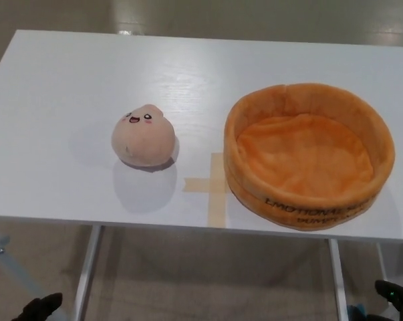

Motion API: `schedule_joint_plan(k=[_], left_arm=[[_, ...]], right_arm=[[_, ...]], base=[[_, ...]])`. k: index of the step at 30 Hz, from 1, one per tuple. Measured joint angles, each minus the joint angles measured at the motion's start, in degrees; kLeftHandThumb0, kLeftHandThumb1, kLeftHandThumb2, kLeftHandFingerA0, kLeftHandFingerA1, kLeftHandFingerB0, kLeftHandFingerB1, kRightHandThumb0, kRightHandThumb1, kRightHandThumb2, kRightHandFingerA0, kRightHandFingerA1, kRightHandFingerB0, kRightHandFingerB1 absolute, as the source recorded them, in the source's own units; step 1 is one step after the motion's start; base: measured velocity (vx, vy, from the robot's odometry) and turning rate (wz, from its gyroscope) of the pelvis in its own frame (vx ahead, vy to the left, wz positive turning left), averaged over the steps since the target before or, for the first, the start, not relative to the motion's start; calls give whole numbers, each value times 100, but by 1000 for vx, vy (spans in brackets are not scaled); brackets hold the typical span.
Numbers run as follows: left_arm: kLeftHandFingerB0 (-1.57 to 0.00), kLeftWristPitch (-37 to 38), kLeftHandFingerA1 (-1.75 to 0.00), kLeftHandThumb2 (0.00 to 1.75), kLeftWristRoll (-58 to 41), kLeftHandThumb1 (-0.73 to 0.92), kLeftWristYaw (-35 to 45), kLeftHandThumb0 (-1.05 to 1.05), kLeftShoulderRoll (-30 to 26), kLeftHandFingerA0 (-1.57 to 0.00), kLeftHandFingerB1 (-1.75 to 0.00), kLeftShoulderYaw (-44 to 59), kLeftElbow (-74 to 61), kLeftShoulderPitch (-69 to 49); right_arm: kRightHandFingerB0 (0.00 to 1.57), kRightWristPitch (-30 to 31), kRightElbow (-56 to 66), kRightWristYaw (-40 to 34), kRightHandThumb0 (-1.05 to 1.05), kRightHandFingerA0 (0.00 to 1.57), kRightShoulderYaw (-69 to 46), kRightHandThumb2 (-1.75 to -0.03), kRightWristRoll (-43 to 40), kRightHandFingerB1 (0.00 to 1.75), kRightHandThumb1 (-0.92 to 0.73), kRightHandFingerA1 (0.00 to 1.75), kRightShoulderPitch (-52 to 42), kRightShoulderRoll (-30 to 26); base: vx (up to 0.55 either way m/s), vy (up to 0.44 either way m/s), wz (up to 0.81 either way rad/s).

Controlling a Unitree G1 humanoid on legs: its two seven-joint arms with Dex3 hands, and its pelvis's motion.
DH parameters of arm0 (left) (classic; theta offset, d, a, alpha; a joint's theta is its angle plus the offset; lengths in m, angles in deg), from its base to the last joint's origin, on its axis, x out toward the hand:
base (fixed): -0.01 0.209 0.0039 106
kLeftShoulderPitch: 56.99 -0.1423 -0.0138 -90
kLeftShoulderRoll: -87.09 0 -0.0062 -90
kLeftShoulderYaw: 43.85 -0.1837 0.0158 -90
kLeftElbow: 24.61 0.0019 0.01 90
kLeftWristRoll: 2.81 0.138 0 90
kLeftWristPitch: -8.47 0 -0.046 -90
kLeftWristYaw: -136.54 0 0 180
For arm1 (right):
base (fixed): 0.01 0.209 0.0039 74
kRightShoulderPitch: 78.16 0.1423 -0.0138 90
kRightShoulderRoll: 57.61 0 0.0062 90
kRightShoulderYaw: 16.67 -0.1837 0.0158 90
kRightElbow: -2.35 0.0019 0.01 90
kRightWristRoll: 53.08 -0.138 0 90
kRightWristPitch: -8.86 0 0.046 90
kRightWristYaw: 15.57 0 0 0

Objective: Use the left hand to pick up the pink round toy on the left and place it inside the orange plate on the desk.

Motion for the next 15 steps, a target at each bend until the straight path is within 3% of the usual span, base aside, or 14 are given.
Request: schedule_joint_plan(k=[3,4,6,7,8,9,10,14,15], left_arm=[[-23,117,-36,64,15,42,342,-44,-194,-15,-36,-210,-281,-143],[-24,154,-36,65,17,42,436,-48,-252,-16,-37,-272,-397,-204],[-23,238,-36,66,21,43,640,-48,-393,-16,-37,-414,-709,-349],[-10,282,-52,91,21,37,758,-23,-478,-10,-50,-492,-919,-443],[-29,296,-30,57,18,53,801,-47,-509,-24,-31,-518,-1003,-475],[-29,327,-30,57,14,53,889,-47,-569,-24,-31,-568,-1168,-537],[-25,366,-38,72,-6,45,1031,-58,-663,-19,-39,-645,-1449,-645],[-27,424,-38,71,-37,45,1387,-56,-962,-18,-40,-866,-2279,-959],[-32,428,-30,58,-39,59,1476,-51,-1052,-25,-31,-918,-2521,-1047]], right_arm=[[27,0,1,1,-29,39,1,-100,2,68,-31,75,1,-2],[18,0,1,1,-31,28,1,-93,2,91,-35,100,1,-3],[18,0,1,1,-29,27,0,-95,2,90,-34,100,1,-6],[28,0,2,1,-35,38,-2,-98,1,78,-31,86,2,-6],[19,0,2,1,-27,28,-2,-94,2,90,-34,100,2,-6],[19,0,2,1,-27,28,-3,-94,1,90,-34,100,4,-7],[19,0,3,2,-27,28,-2,-96,2,92,-33,101,8,-7],[20,0,5,3,-29,31,-4,-93,1,92,-33,101,14,-7],[19,0,6,2,-25,29,-4,-95,1,94,-32,103,14,-7]], base=[[0,0,0],[0,0,0],[0,0,0],[0,0,0],[0,0,0],[0,0,0],[0,0,0],[0,0,0],[0,0,0]])
